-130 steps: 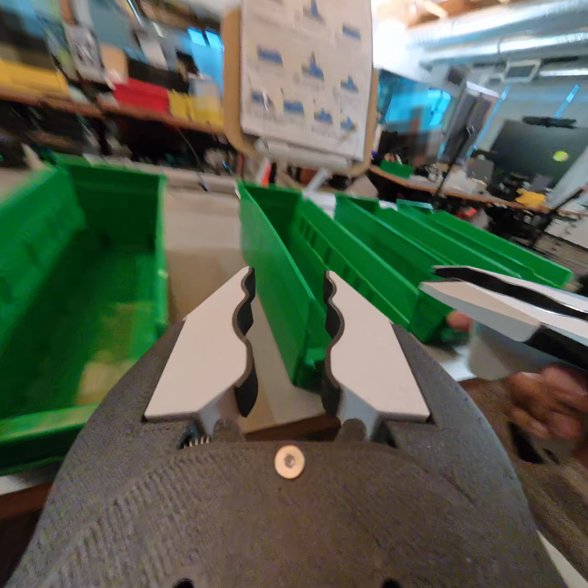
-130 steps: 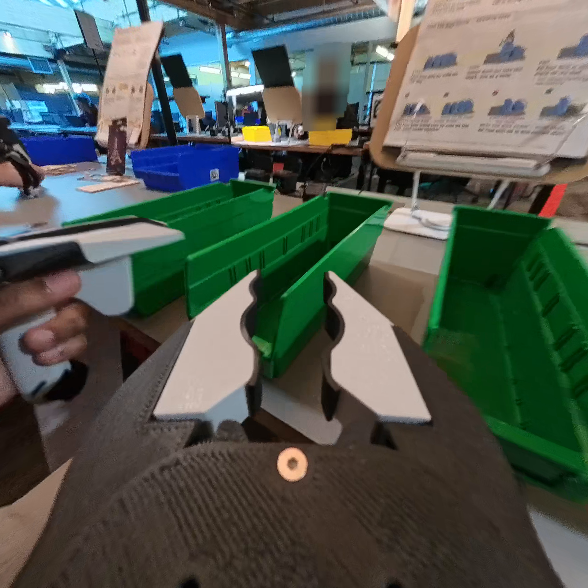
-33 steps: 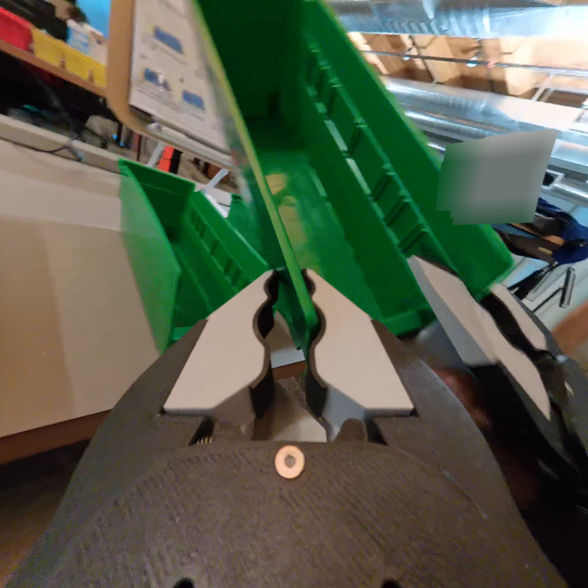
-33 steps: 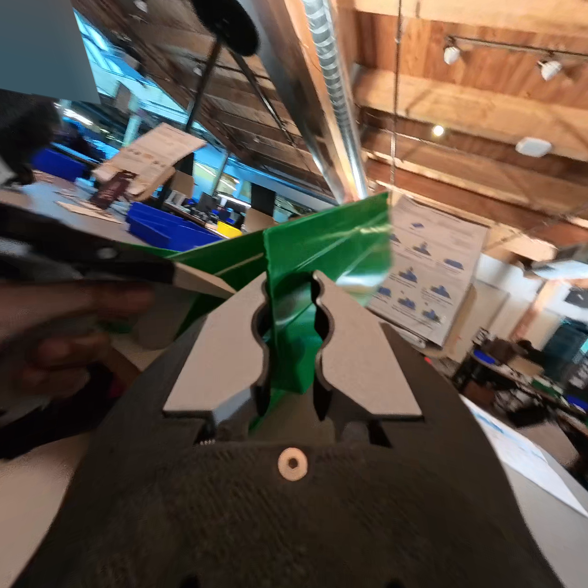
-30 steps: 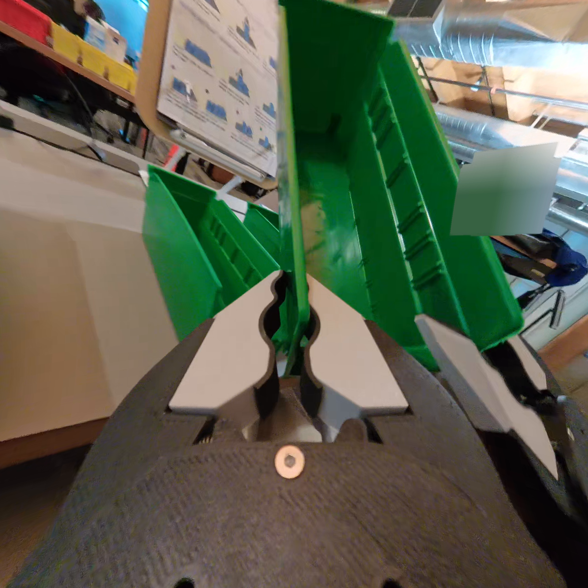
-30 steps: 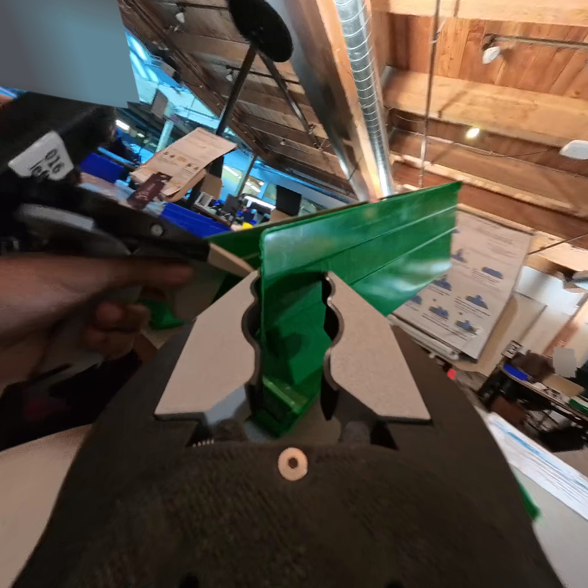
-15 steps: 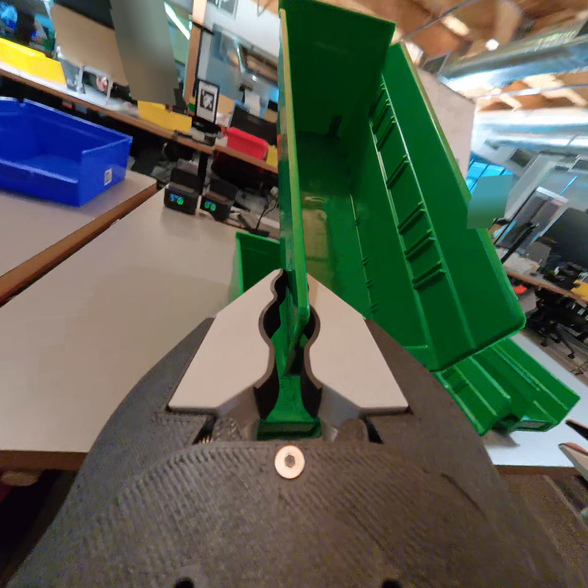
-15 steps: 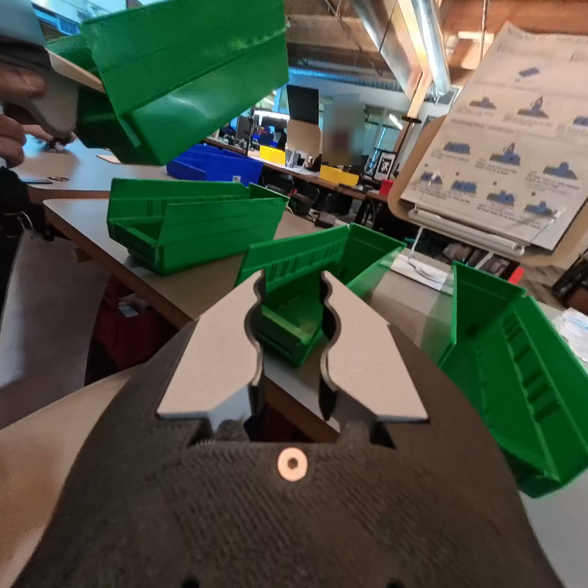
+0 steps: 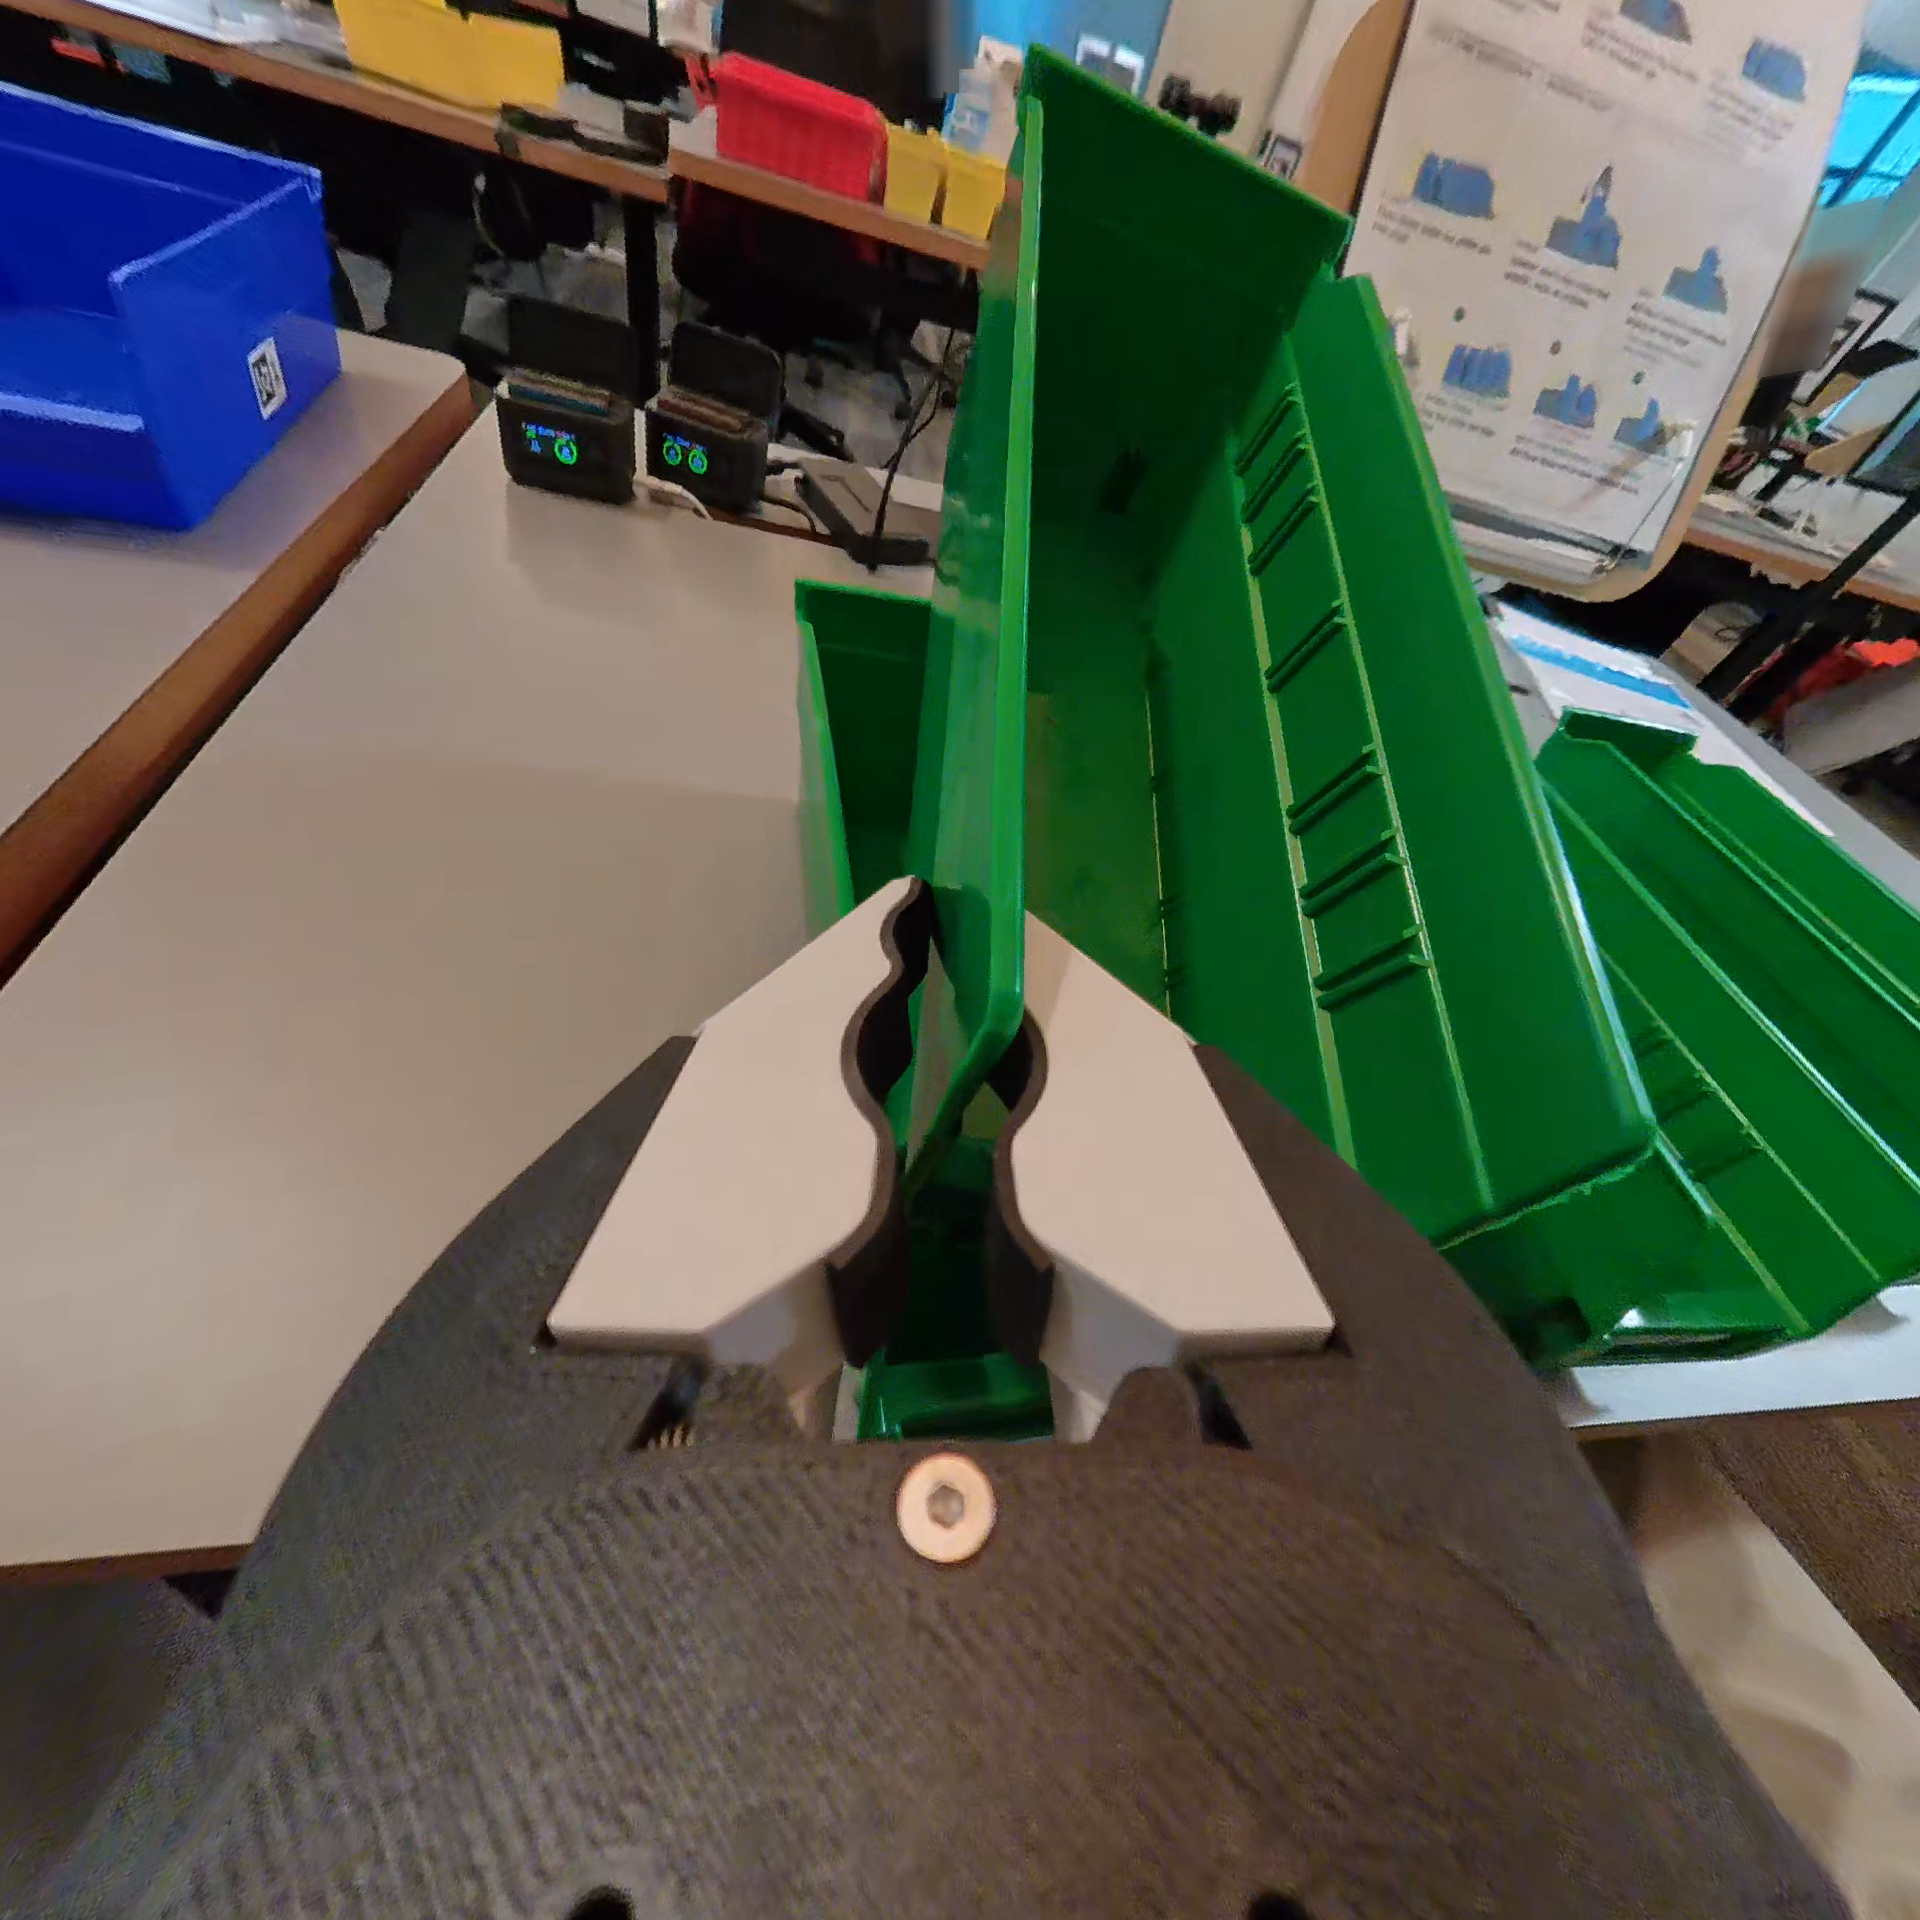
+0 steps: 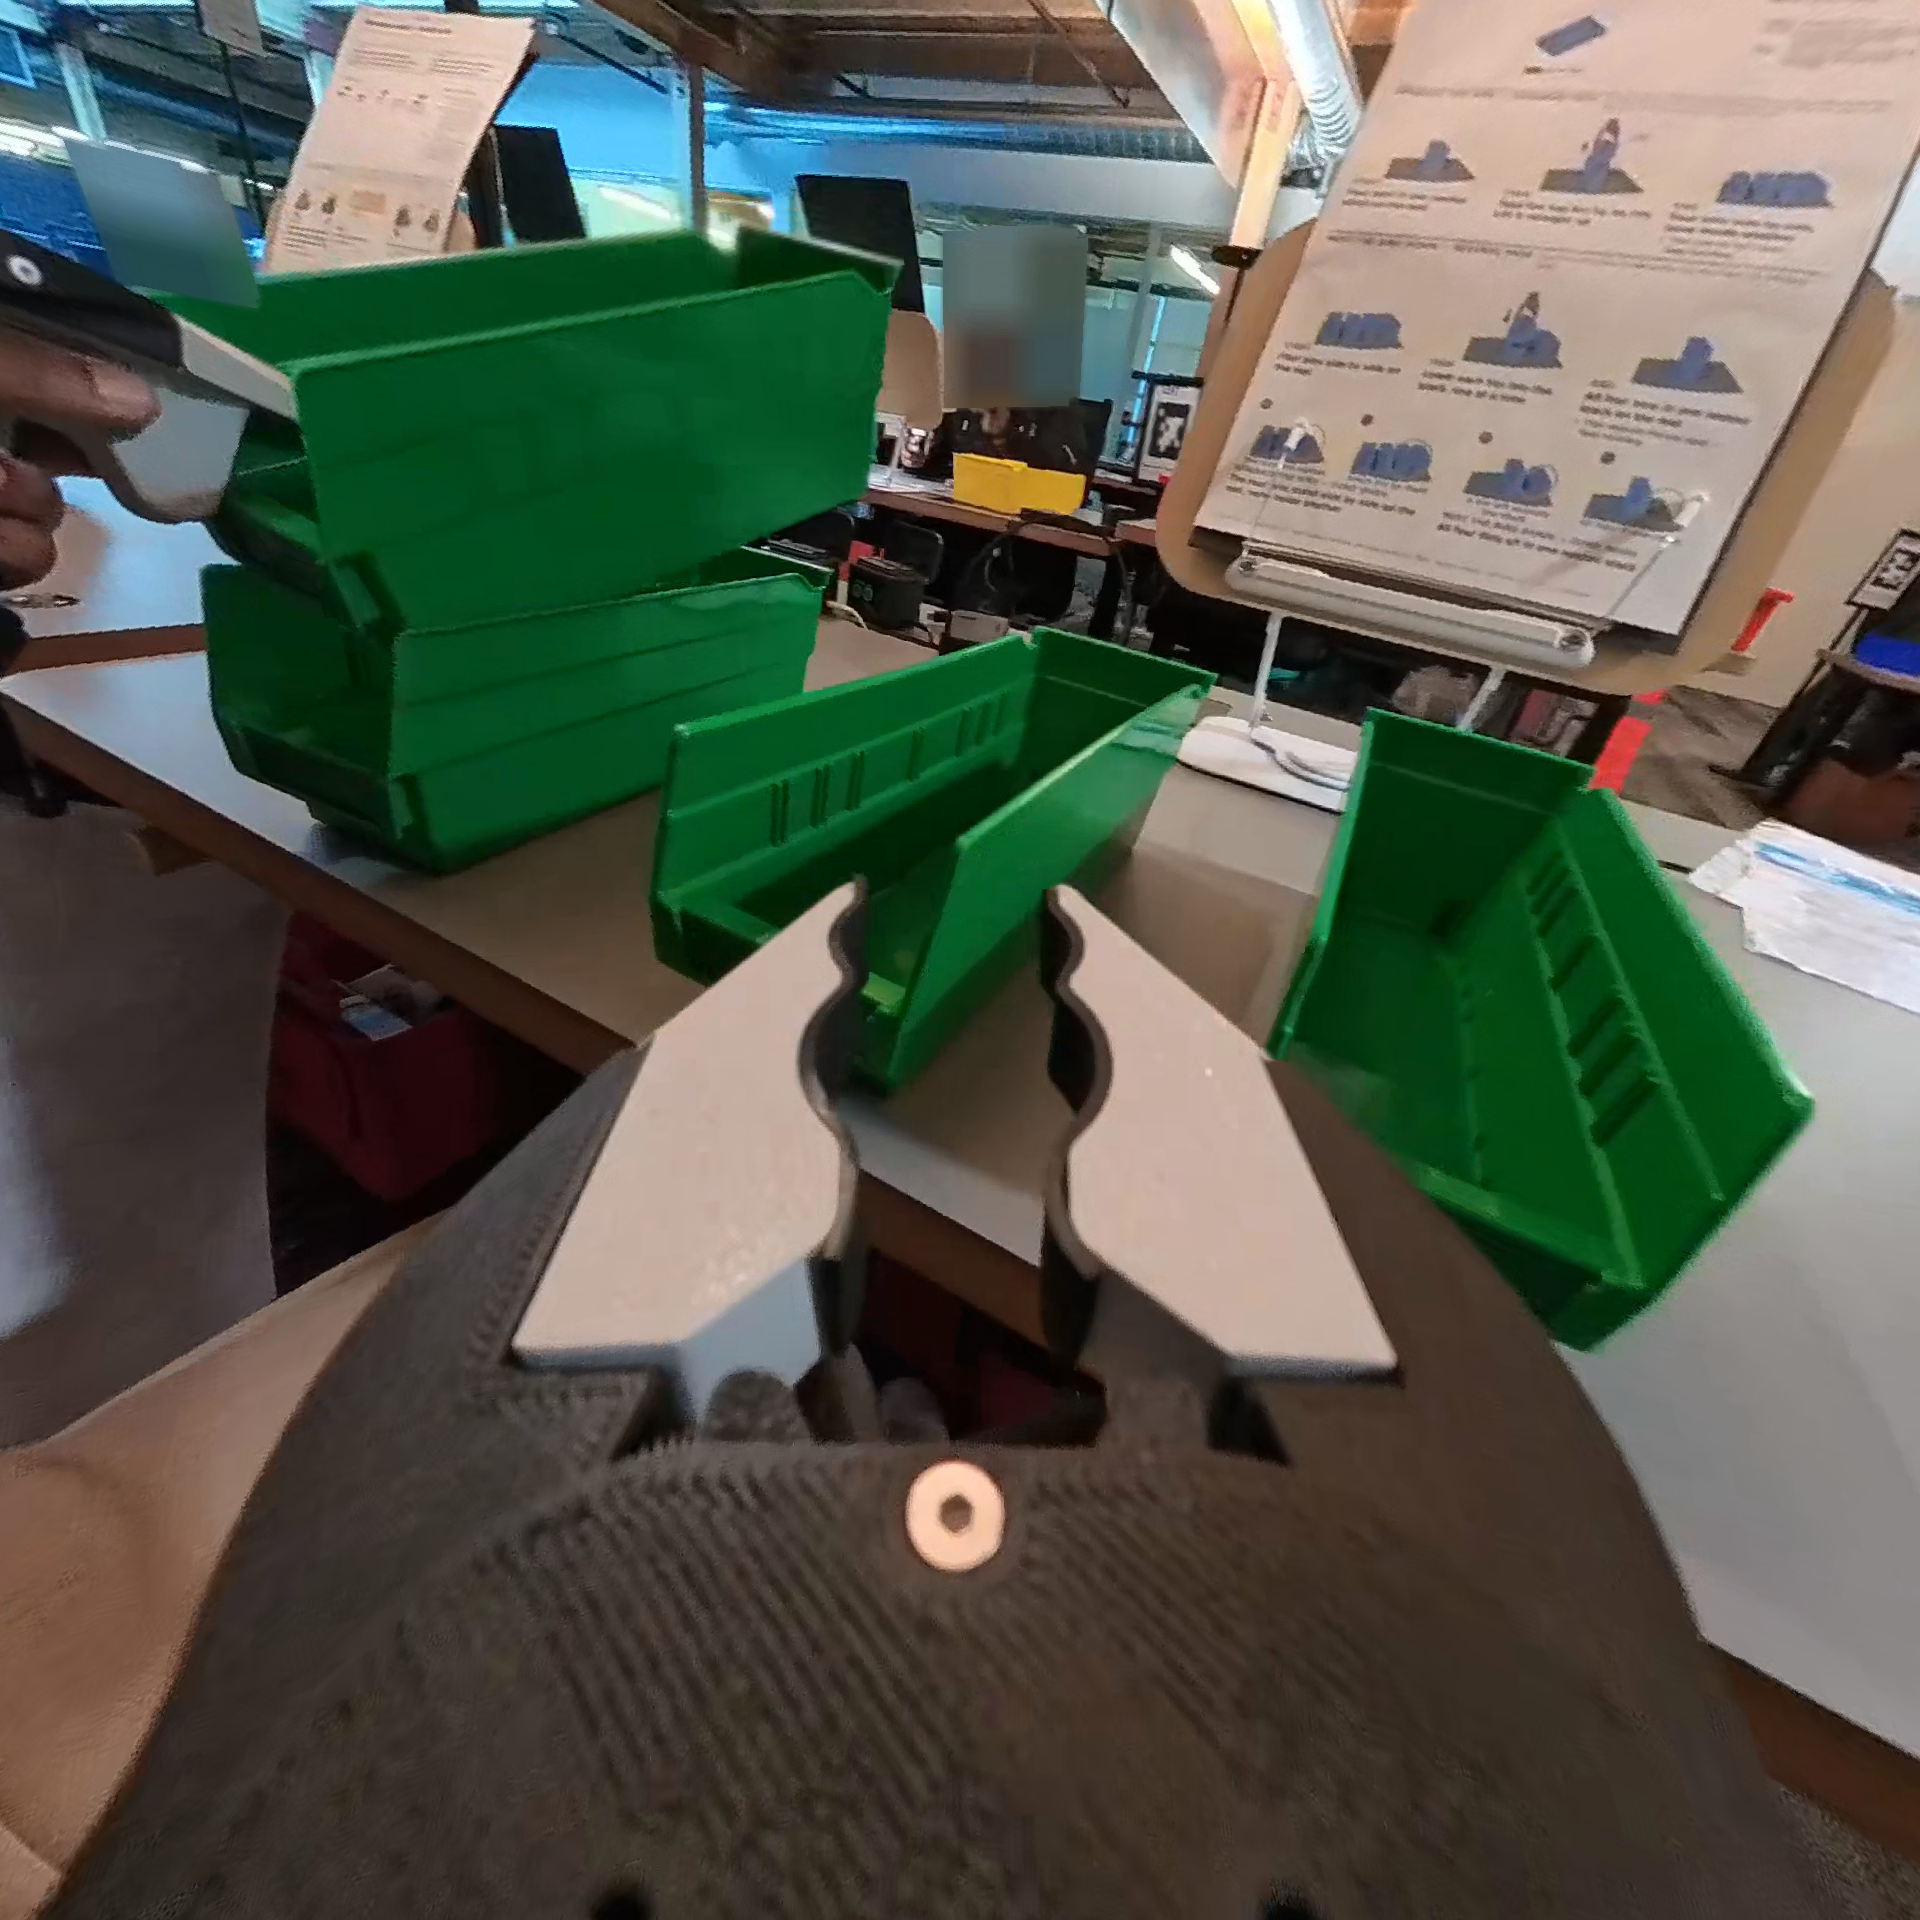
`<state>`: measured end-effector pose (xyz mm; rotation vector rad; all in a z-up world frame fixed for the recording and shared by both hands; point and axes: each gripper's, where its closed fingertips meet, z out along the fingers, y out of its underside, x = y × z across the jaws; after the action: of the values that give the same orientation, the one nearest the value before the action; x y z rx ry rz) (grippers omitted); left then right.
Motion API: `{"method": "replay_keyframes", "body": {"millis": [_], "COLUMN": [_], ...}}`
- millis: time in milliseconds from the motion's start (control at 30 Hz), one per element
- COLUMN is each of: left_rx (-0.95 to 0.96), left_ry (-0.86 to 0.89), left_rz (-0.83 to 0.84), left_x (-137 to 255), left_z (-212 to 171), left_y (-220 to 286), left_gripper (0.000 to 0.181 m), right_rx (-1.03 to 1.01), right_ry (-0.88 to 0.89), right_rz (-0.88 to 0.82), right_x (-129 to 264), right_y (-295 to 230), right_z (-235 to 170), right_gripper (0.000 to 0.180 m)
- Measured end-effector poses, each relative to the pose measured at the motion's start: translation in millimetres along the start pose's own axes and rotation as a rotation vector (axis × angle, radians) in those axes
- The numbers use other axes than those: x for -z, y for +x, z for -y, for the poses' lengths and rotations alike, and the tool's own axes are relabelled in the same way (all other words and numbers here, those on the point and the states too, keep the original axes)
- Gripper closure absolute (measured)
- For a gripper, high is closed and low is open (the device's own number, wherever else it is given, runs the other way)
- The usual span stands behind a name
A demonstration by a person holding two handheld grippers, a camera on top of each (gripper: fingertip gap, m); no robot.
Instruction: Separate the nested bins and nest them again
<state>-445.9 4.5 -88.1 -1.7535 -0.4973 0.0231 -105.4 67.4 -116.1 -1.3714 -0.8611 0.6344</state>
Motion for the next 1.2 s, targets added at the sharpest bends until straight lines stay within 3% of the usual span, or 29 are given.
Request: {"method": "replay_keyframes", "body": {"millis": [1200], "left_rx": [0.122], "left_ry": [-0.126], "left_rz": [0.043], "left_x": [-3.5], "left_z": [-31.7], "left_y": [-19.8], "left_gripper": [0.177], "right_rx": [-0.019], "right_ry": [-0.028], "right_rz": [0.032], "right_x": [-5.7], "right_y": [-2.0], "right_z": [-7.0], "right_gripper": [0.149]}}
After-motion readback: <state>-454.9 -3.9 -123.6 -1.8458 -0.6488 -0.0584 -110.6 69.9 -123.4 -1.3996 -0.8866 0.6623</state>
